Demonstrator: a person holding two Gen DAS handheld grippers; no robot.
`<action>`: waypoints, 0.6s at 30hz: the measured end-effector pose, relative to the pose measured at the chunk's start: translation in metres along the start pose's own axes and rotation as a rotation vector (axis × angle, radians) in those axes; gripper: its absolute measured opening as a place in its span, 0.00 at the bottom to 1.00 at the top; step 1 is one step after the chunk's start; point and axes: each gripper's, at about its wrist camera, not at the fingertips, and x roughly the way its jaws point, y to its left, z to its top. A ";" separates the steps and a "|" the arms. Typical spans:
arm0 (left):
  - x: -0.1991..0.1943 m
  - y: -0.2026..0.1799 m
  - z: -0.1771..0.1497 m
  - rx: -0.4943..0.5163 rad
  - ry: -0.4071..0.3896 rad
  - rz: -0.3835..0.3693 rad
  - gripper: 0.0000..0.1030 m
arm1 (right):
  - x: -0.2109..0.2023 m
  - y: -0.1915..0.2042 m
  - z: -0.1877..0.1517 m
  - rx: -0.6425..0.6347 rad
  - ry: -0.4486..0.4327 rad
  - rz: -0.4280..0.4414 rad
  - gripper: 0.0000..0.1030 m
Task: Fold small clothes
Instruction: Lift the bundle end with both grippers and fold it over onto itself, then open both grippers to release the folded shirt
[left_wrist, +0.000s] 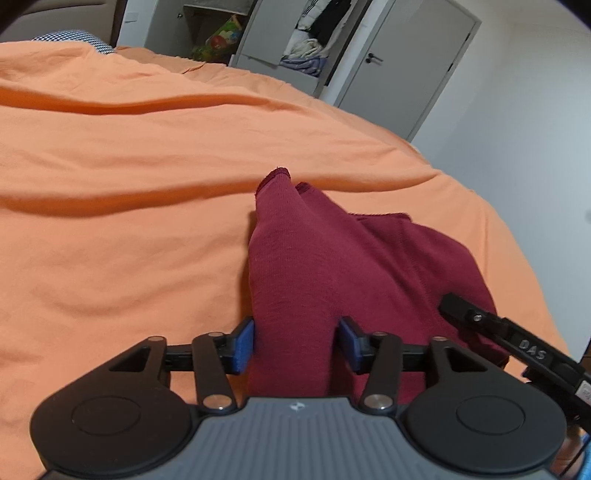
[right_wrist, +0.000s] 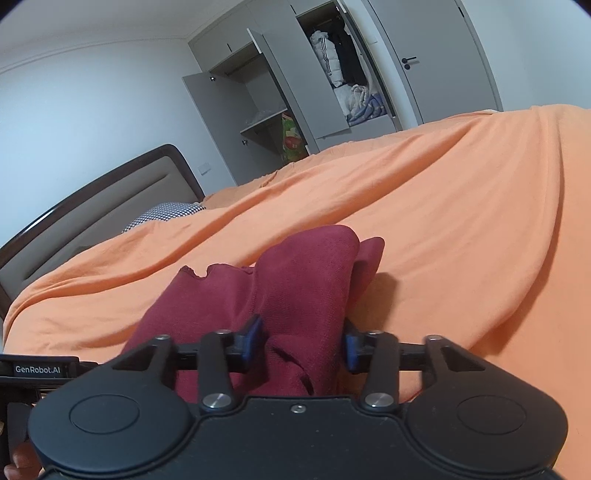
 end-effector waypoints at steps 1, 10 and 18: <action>0.000 0.001 -0.001 -0.005 0.001 0.005 0.66 | -0.001 0.001 -0.001 -0.004 -0.001 -0.003 0.60; -0.025 0.001 -0.008 0.012 -0.062 0.052 0.96 | -0.026 0.013 -0.003 -0.047 -0.054 -0.040 0.97; -0.059 -0.011 -0.021 0.067 -0.145 0.078 0.99 | -0.070 0.030 -0.010 -0.110 -0.137 -0.062 0.99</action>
